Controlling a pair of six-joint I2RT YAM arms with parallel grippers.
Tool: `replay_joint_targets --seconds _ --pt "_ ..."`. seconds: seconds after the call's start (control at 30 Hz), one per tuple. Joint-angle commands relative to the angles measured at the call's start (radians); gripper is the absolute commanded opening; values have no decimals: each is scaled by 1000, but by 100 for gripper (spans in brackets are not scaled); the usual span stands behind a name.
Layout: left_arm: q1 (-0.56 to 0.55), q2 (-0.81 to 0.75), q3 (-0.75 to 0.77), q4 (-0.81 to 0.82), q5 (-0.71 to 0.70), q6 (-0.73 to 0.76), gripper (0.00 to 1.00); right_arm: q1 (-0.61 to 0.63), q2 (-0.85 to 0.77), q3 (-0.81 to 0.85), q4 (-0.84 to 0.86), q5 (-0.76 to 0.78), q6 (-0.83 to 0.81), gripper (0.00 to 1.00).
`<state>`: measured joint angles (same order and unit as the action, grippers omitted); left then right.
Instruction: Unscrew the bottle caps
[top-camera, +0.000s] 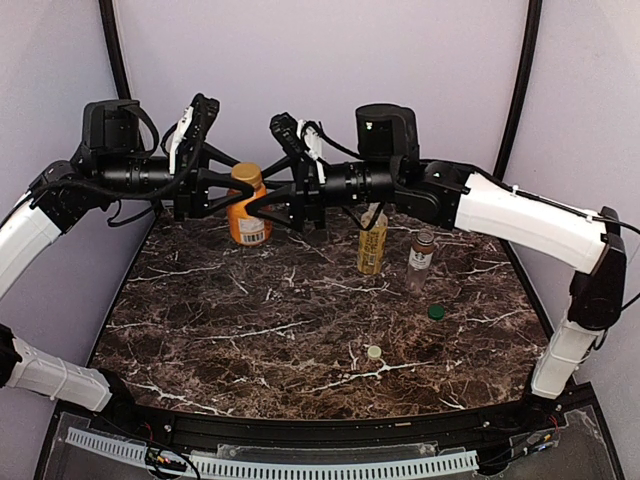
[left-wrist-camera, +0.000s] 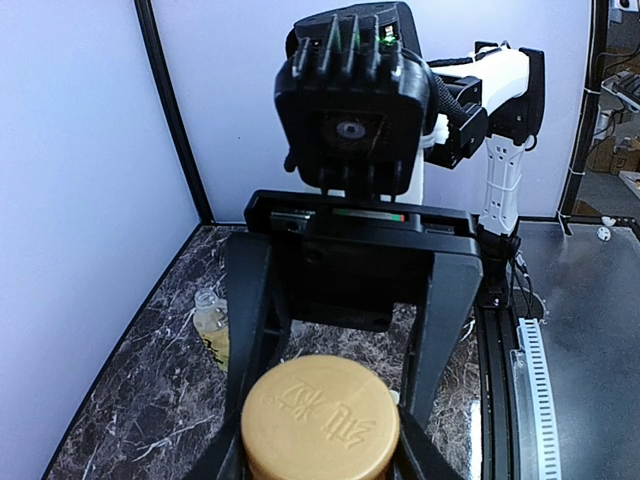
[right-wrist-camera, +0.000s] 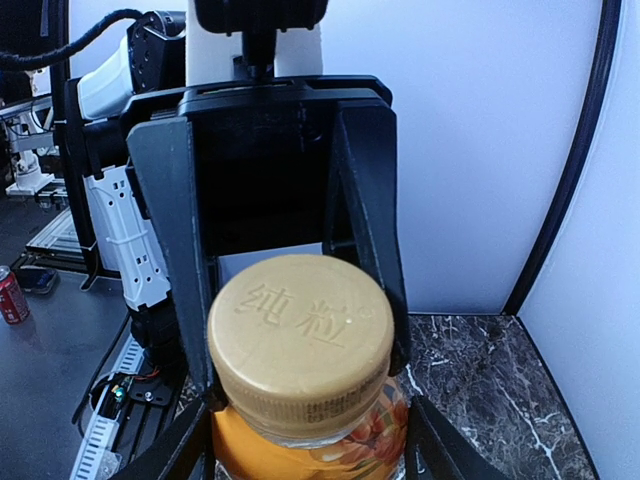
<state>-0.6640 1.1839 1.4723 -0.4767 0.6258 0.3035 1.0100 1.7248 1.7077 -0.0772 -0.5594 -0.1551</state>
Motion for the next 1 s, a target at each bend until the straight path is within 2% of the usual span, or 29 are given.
replay_joint_targets --seconds 0.0,0.07,0.17,0.23,0.27,0.3,0.33,0.37,0.43,0.57,0.67,0.83,0.97 --pt "-7 -10 -11 15 16 -1 1 3 34 41 -22 -18 7 52" --pt "-8 -12 -13 19 17 -5 1 4 43 47 -28 -27 9 49" --pt "-8 -13 -13 22 14 -7 1 4 48 50 -35 -40 9 36" --pt "-8 -17 -17 27 15 -7 1 4 43 45 -35 -44 8 33" --pt "-8 -19 -22 32 16 -7 5 3 38 40 -34 -49 8 32" --pt "-8 -25 -26 37 16 -7 29 3 33 36 -33 -51 7 31" --pt "-8 -29 -35 49 17 -7 45 3 23 30 -30 -50 8 31" --pt "-8 -37 -39 55 15 -7 77 1 15 22 -27 -46 12 30" --pt "-8 -52 -49 65 3 -3 96 -5 -3 3 -14 -27 33 29" --pt "-6 -103 -87 56 -53 47 99 -30 -45 -42 25 38 122 24" --pt "-6 -151 -180 66 -93 96 99 -34 -86 -95 120 107 203 22" --pt "-6 -160 -264 116 -50 36 99 -19 -131 -254 446 80 376 18" --pt "-7 -132 -273 184 -33 -25 99 11 -120 -280 531 98 411 18"
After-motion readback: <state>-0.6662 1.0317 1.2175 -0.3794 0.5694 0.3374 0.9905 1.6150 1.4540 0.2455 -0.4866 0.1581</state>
